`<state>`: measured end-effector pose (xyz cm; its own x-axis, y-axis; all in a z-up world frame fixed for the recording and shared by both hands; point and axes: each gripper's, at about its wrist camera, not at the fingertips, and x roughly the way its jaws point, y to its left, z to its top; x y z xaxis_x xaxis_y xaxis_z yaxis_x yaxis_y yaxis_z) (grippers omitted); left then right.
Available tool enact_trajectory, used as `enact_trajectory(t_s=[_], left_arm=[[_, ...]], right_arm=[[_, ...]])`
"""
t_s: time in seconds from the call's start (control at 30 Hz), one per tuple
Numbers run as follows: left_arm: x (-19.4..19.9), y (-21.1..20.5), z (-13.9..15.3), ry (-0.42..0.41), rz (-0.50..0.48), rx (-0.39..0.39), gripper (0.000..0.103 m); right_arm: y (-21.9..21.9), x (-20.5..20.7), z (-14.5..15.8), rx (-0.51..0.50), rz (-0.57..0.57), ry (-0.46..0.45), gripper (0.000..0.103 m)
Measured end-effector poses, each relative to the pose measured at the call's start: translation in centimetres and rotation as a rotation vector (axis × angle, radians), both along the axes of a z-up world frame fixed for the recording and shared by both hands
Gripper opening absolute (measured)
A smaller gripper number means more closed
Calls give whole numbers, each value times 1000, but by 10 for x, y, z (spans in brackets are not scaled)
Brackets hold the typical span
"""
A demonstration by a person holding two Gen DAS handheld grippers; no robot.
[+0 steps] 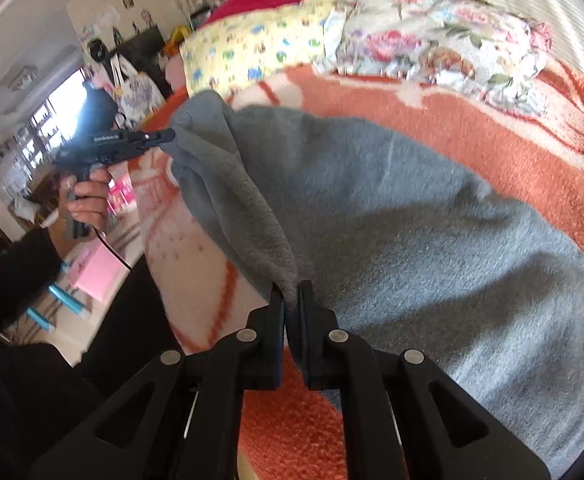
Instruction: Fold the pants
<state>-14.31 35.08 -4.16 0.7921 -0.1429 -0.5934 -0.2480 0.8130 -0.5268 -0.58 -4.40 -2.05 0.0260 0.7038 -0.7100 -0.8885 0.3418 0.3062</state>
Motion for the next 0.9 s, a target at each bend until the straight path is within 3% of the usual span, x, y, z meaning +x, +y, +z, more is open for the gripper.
enact_trajectory(t_s=[0.1, 0.17, 0.23, 0.27, 0.5, 0.6, 0.67, 0.7, 0.77, 0.9], left_arm=[[-9, 1, -10, 20, 24, -23, 16], [-17, 2, -9, 22, 46, -29, 23], [-26, 3, -6, 24, 76, -41, 36], [-29, 3, -5, 20, 90, -49, 36], [-40, -4, 19, 14, 169, -36, 53], [-34, -14, 32, 32, 196, -4, 53], [-26, -25, 42, 67, 203, 42, 58], [-22, -30, 45, 95, 223, 80, 65], [-15, -38, 47, 147, 274, 132, 67], [-7, -37, 35, 182, 309, 82, 67]], right_arm=[[5, -1, -9, -41, -6, 25, 14], [6, -2, -9, -38, -4, 31, 21], [5, -2, -4, -20, 0, 45, 29], [5, -2, -1, -5, 1, 47, 33], [10, 12, 32, 89, -30, 15, 34], [19, 29, 41, 87, -93, 4, 34], [26, 44, 46, 82, -144, 7, 34], [29, 51, 48, 79, -167, 10, 34], [35, 69, 50, 69, -221, 20, 34], [48, 106, 47, 53, -306, 67, 34]])
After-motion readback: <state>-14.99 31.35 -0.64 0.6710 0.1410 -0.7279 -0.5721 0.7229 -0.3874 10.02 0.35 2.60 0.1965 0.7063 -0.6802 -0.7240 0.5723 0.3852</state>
